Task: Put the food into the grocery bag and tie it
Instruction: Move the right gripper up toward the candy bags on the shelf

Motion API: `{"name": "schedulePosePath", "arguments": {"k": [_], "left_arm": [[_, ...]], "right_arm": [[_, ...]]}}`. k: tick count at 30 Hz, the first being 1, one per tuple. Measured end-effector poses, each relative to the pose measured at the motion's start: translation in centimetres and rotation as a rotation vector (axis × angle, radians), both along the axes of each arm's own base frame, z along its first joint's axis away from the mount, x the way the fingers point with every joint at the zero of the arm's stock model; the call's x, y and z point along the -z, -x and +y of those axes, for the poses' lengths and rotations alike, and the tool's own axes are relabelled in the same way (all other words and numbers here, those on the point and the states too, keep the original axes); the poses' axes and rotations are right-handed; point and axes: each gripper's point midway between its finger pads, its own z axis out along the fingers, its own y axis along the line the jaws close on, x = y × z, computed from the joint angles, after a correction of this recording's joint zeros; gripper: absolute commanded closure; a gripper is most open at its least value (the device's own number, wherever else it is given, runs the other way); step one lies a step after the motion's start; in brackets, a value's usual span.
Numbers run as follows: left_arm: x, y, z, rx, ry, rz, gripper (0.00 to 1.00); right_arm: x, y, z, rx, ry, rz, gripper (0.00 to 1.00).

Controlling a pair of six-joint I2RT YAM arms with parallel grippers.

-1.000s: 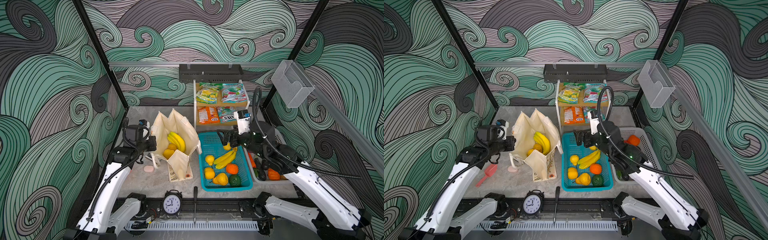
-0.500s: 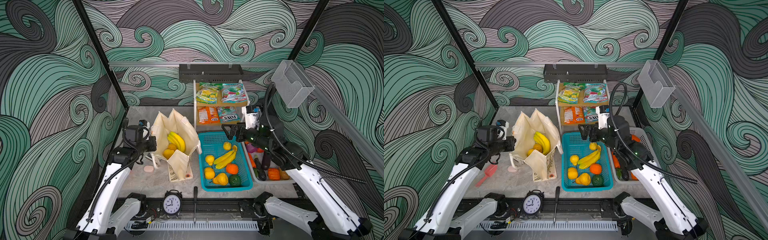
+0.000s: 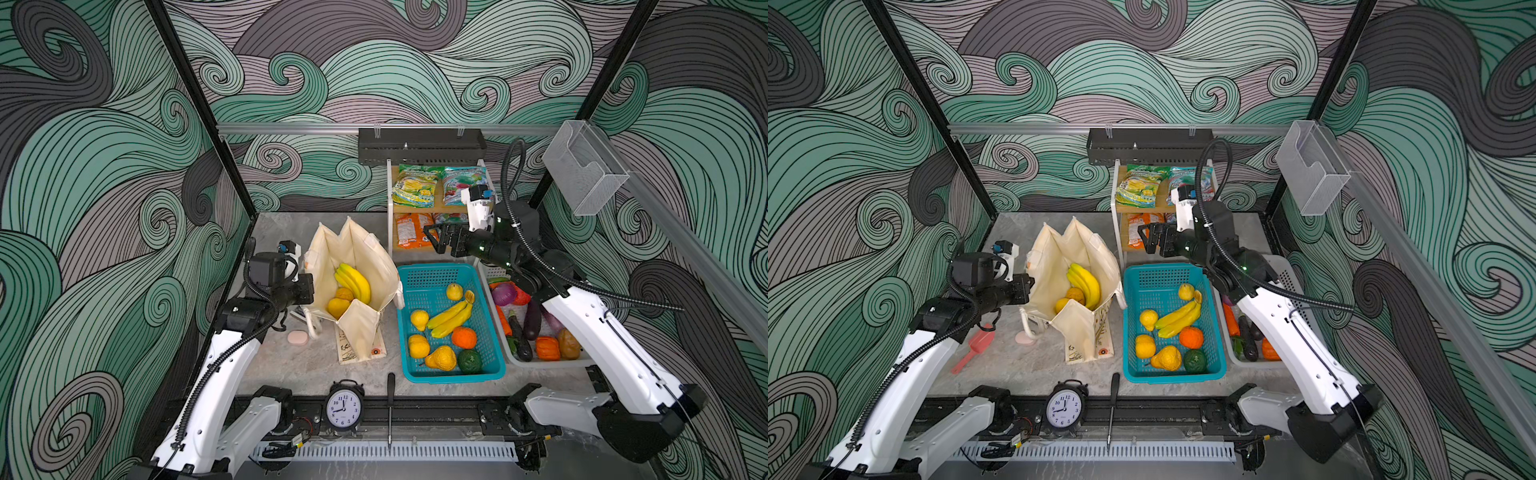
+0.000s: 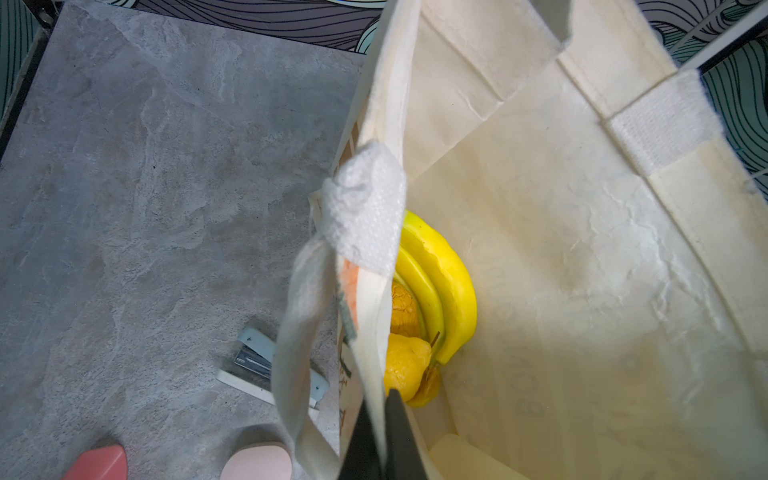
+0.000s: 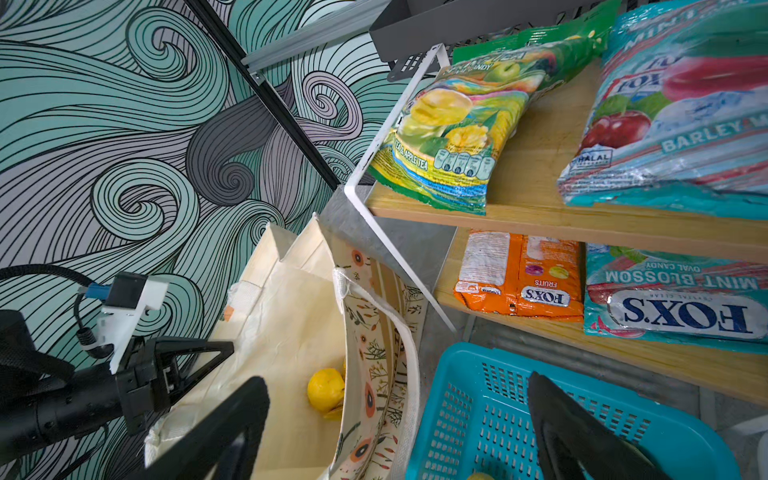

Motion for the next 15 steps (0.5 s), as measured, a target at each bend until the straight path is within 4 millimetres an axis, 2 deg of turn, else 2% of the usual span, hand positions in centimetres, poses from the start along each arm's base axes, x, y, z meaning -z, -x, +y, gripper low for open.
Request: {"name": "schedulePosePath", "arguments": {"k": [4,6,10,15], "left_arm": [[0.0,0.0,0.0,0.002,-0.001,-0.002,1.00],[-0.1,0.1,0.0,0.003,-0.002,-0.005,1.00],[-0.1,0.1,0.0,0.004,-0.002,-0.006,1.00],[-0.1,0.1,0.0,0.004,-0.003,-0.007,1.00]], "right_arm": [[-0.3,-1.6,0.2,0.037,0.005,-0.012,0.15],[-0.9,-2.5,0.2,0.061,0.003,-0.034,0.23],[-1.7,-4.2,0.3,0.099,0.007,-0.063,0.33],[-2.5,-6.7,1.2,0.122,0.019,-0.081,0.36]]}}
